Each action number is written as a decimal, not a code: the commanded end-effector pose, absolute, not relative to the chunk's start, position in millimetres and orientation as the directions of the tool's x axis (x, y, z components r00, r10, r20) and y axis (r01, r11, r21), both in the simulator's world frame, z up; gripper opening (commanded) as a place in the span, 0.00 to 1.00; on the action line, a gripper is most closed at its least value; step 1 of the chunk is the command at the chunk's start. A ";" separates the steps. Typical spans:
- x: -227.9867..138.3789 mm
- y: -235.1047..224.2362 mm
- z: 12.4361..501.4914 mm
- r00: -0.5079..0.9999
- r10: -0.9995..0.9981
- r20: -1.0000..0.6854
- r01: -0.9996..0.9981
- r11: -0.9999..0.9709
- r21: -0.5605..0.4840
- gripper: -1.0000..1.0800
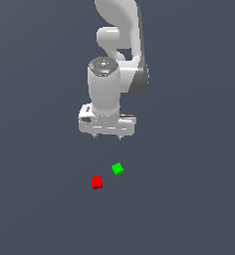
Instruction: Stack the red cube on top of the green cube.
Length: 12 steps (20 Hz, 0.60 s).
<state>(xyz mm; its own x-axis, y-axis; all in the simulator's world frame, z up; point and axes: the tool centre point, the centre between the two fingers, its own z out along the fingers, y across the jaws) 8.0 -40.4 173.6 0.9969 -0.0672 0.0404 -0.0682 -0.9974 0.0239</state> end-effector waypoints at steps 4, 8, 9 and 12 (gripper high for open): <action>9.4 -41.1 172.4 0.997 -0.065 0.040 -0.066 -0.998 0.024 0.96; 15.7 -44.3 167.2 0.998 -0.055 0.038 -0.056 -0.998 0.023 0.96; 18.0 -45.5 165.3 0.998 -0.051 0.037 -0.052 -0.998 0.022 0.96; 26.5 -49.6 158.3 0.999 -0.037 0.034 -0.038 -0.999 0.020 0.96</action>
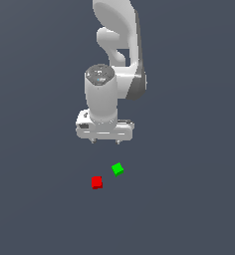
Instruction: Stack the red cube on top of the green cube.
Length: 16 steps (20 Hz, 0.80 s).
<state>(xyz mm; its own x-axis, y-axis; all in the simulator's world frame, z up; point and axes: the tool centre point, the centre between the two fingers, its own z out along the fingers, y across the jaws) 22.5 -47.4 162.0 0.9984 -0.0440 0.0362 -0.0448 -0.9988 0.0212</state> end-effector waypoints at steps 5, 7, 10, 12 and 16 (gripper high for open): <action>45.7 -58.4 142.6 1.000 -0.007 0.028 -0.008 -1.000 0.017 0.96; 54.8 -62.2 135.3 1.000 0.007 0.025 0.007 -1.000 0.015 0.96; 69.4 -68.0 123.7 0.999 0.029 0.021 0.029 -1.000 0.012 0.96; 78.6 -71.4 116.4 0.999 0.044 0.018 0.043 -0.999 0.010 0.96; 96.0 -77.2 102.9 0.997 0.070 0.013 0.070 -0.998 0.007 0.96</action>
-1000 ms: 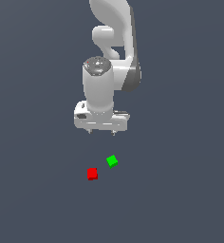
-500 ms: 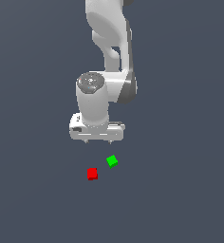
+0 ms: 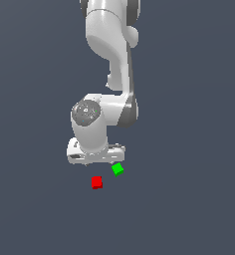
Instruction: Stack the red cube on top of the green cube.
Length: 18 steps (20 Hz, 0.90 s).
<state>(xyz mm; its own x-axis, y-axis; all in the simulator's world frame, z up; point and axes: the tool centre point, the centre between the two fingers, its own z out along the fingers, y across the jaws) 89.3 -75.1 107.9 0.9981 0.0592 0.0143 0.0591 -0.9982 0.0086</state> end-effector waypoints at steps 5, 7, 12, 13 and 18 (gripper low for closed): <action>115.0 -82.7 88.4 0.995 0.098 0.007 0.098 -0.995 0.004 0.96; 121.1 -84.3 83.9 0.994 0.107 0.006 0.107 -0.994 0.003 0.96; 132.3 -86.9 75.8 0.992 0.123 0.002 0.123 -0.992 0.001 0.96; 133.9 -87.3 74.7 0.992 0.126 0.002 0.126 -0.992 0.001 0.96; 139.5 -88.3 70.9 0.991 0.133 0.000 0.133 -0.991 0.000 0.96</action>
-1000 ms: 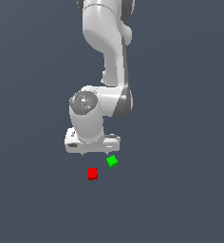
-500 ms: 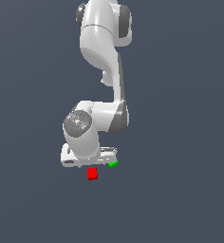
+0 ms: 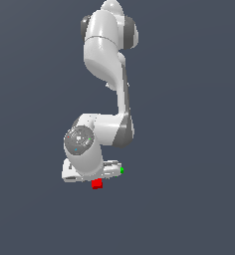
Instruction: Stack the red cube on top of the green cube.
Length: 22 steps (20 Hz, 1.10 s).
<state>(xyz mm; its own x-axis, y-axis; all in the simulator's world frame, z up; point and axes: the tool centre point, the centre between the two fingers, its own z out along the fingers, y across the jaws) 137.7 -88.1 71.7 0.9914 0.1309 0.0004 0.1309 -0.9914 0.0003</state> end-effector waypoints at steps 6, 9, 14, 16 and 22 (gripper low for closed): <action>140.7 -88.6 70.0 0.991 0.135 0.000 0.135 -0.991 0.000 0.96; 140.7 -88.6 66.4 0.991 0.135 0.000 0.135 -0.991 0.000 0.96; 140.4 -88.8 45.1 0.991 0.135 0.000 0.135 -0.991 0.000 0.96; 140.1 -88.3 33.4 0.991 0.135 0.000 0.135 -0.991 0.000 0.96; 140.6 -88.5 18.3 0.991 0.135 0.000 0.135 -0.991 0.000 0.96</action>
<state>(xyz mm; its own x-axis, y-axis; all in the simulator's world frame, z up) 139.6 -88.4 19.5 0.9908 0.1353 -0.0022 0.1353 -0.9908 -0.0006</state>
